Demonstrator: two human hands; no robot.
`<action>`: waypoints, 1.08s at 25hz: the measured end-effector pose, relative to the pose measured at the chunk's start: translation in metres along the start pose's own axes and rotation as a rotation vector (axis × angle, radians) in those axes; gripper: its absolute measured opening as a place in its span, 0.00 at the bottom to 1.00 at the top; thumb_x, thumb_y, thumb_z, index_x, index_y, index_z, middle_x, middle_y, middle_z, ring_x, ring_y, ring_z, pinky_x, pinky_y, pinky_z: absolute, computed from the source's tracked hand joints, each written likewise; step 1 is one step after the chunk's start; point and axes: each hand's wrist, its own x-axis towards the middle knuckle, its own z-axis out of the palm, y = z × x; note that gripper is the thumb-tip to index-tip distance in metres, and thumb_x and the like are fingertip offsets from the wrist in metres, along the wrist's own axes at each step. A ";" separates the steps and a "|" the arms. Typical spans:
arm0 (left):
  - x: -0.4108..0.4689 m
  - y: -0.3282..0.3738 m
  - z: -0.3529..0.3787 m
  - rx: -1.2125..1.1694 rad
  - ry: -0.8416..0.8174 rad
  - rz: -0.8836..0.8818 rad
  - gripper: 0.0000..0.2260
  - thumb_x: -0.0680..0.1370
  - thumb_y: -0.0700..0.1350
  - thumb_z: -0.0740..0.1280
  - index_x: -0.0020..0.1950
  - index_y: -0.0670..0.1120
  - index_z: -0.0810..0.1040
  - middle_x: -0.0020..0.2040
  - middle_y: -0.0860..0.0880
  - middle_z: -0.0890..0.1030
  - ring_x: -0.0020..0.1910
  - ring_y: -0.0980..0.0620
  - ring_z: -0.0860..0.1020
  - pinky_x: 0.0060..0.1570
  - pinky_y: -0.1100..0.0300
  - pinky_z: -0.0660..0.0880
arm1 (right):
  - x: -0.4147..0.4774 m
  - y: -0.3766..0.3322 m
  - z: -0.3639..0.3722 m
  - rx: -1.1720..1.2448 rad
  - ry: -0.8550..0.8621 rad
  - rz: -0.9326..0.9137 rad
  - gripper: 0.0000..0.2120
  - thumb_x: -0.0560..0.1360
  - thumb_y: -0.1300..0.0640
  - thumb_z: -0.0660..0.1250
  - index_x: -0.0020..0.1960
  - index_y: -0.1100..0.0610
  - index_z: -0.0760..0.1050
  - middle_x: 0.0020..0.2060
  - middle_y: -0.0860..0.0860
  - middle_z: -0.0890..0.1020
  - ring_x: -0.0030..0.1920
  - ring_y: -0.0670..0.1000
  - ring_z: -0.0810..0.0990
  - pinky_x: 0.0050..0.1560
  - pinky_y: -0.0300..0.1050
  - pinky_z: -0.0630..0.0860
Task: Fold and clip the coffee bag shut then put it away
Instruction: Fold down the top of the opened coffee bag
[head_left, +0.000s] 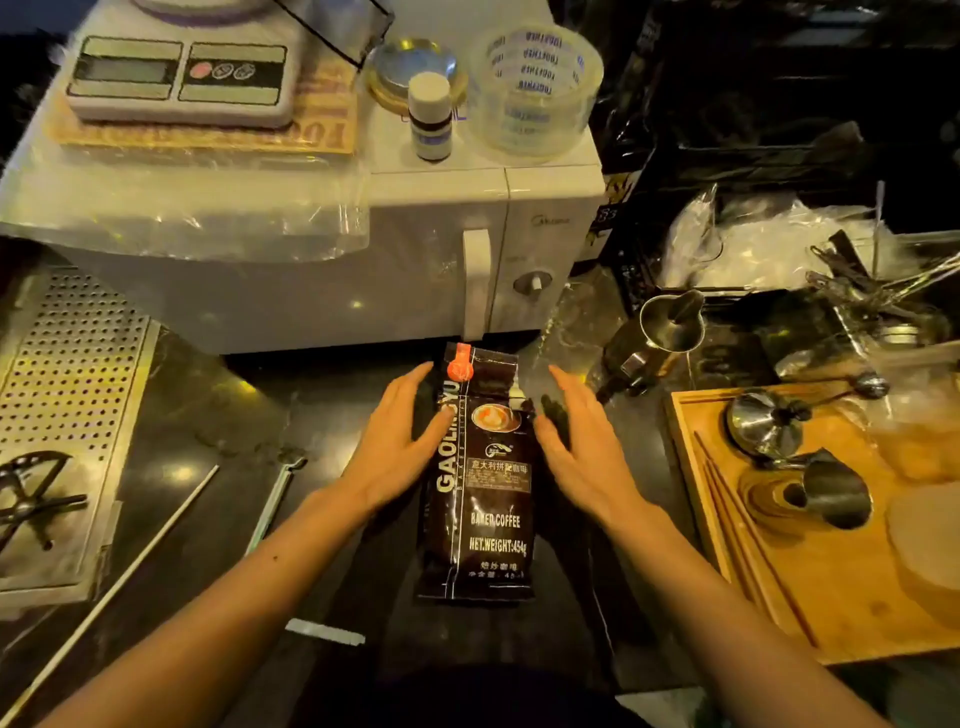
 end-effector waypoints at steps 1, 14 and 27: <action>0.004 -0.001 0.004 -0.049 -0.003 -0.034 0.29 0.80 0.54 0.64 0.77 0.50 0.58 0.74 0.48 0.67 0.68 0.57 0.67 0.65 0.59 0.66 | 0.003 0.004 0.004 0.068 0.007 0.036 0.27 0.81 0.56 0.62 0.78 0.53 0.58 0.75 0.52 0.66 0.73 0.47 0.63 0.71 0.45 0.62; 0.031 -0.006 0.020 -0.566 0.036 -0.354 0.09 0.80 0.41 0.65 0.49 0.53 0.82 0.41 0.51 0.87 0.41 0.54 0.85 0.38 0.64 0.78 | 0.035 0.015 0.036 0.647 0.064 0.462 0.13 0.78 0.64 0.67 0.47 0.45 0.81 0.45 0.54 0.86 0.47 0.53 0.85 0.44 0.47 0.79; -0.027 0.026 -0.004 -0.784 0.144 -0.203 0.19 0.78 0.29 0.63 0.40 0.52 0.84 0.39 0.53 0.85 0.38 0.58 0.83 0.36 0.66 0.77 | -0.018 -0.034 0.002 0.842 0.149 0.251 0.15 0.76 0.69 0.66 0.44 0.51 0.83 0.40 0.51 0.87 0.44 0.53 0.87 0.43 0.44 0.83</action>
